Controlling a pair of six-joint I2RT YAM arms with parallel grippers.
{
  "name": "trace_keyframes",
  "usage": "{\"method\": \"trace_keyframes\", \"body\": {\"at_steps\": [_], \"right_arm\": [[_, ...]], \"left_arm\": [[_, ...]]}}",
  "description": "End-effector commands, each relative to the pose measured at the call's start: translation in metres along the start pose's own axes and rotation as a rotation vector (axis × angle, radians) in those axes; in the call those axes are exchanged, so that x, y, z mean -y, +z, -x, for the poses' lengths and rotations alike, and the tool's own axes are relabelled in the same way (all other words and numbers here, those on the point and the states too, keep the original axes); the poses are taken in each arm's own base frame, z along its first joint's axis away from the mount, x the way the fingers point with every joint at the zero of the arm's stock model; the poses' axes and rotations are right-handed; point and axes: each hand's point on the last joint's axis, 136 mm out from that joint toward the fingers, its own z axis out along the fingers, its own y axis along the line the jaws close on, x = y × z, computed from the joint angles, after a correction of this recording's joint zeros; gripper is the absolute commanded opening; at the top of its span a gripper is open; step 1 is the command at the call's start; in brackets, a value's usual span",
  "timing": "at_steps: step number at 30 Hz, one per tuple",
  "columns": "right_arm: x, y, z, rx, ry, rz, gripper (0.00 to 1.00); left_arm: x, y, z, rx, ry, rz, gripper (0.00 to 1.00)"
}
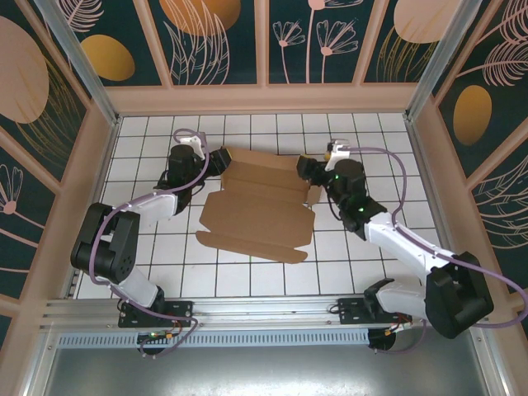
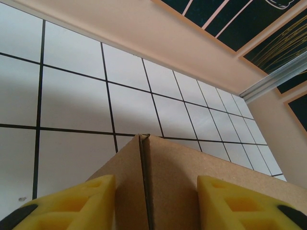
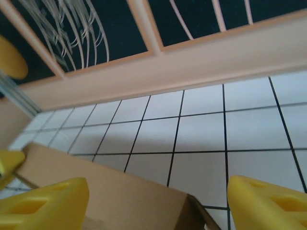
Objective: Fold the paper box
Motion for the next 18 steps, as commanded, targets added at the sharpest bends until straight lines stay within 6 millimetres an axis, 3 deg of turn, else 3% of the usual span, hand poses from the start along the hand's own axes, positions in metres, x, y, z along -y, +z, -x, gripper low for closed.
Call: {"method": "trace_keyframes", "body": {"at_steps": [1, 7, 10, 15, 18], "right_arm": [[-0.011, 0.007, 0.004, -0.069, 0.141, 0.044, 0.73], [0.005, 0.001, 0.004, -0.069, 0.093, -0.016, 0.75], [0.022, -0.013, 0.004, -0.040, 0.047, -0.018, 0.77], [0.051, -0.037, 0.007, 0.043, 0.067, -0.003, 0.70], [0.081, -0.044, 0.011, 0.111, 0.070, -0.101, 0.65]], "left_arm": [[-0.031, 0.004, -0.033, -0.112, -0.024, 0.106, 0.45], [-0.028, 0.007, -0.028, -0.119, -0.031, 0.107, 0.47], [-0.021, 0.008, -0.020, -0.112, -0.034, 0.090, 0.51], [-0.003, 0.009, -0.006, -0.099, -0.033, 0.036, 0.54], [0.003, 0.010, 0.000, -0.088, -0.024, 0.018, 0.55]]}}
